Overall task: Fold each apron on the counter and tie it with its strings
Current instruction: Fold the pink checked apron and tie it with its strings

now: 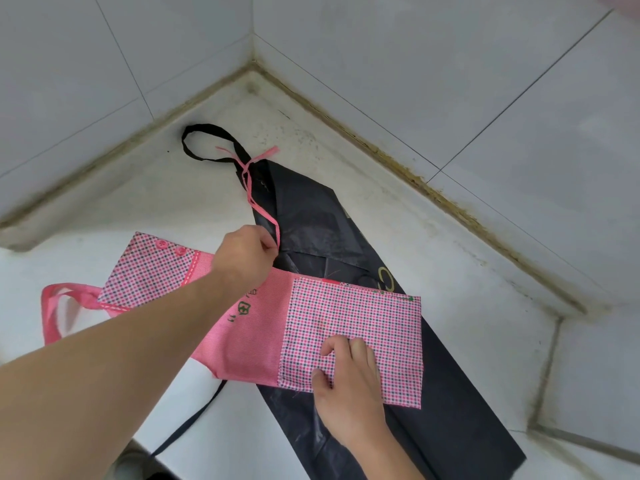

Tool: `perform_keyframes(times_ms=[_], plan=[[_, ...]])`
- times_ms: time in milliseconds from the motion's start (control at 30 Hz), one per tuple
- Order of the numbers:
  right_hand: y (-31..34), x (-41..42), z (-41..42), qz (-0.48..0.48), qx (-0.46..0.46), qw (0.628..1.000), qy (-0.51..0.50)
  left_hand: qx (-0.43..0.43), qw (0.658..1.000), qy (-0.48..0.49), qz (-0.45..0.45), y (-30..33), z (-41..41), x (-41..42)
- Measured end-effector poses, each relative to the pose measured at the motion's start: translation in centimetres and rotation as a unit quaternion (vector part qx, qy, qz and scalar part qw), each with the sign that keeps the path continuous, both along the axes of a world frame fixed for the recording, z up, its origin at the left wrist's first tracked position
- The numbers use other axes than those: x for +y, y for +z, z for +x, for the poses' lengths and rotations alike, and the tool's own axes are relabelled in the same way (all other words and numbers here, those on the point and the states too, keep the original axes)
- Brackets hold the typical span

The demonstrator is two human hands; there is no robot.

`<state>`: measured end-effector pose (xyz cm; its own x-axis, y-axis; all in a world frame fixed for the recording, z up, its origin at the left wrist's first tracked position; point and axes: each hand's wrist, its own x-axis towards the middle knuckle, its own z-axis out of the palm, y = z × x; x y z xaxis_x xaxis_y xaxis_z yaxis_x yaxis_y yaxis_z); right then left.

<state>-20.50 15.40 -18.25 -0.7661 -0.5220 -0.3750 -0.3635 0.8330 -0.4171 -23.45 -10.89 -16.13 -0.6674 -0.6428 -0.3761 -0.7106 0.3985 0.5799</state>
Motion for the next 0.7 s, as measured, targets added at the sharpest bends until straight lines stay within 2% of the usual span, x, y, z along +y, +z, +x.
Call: perform_keyframes(times_ms=[133,333,500,600,667,700], plan=[[0.0,0.2,0.0,-0.004,0.001,1.000,0.001,0.025,0.997,0.063,0.036,-0.2,0.1,-0.4],[-0.1,0.2,-0.1,-0.001,-0.004,1.000,0.002,0.073,0.986,0.100,0.116,1.0,0.1,-0.1],[-0.1,0.2,-0.2,0.002,-0.008,1.000,0.000,0.195,0.918,0.170,0.301,4.7,-1.0,-1.1],[-0.1,0.1,-0.2,0.004,-0.005,1.000,0.001,0.263,0.912,0.086,0.303,8.5,-1.5,-1.3],[0.0,0.1,-0.2,0.007,-0.005,1.000,-0.001,0.285,0.910,-0.020,0.300,11.4,-0.8,-1.1],[0.1,0.1,-0.1,0.009,-0.007,1.000,-0.001,0.268,0.915,-0.093,0.288,12.5,-0.1,-0.8]])
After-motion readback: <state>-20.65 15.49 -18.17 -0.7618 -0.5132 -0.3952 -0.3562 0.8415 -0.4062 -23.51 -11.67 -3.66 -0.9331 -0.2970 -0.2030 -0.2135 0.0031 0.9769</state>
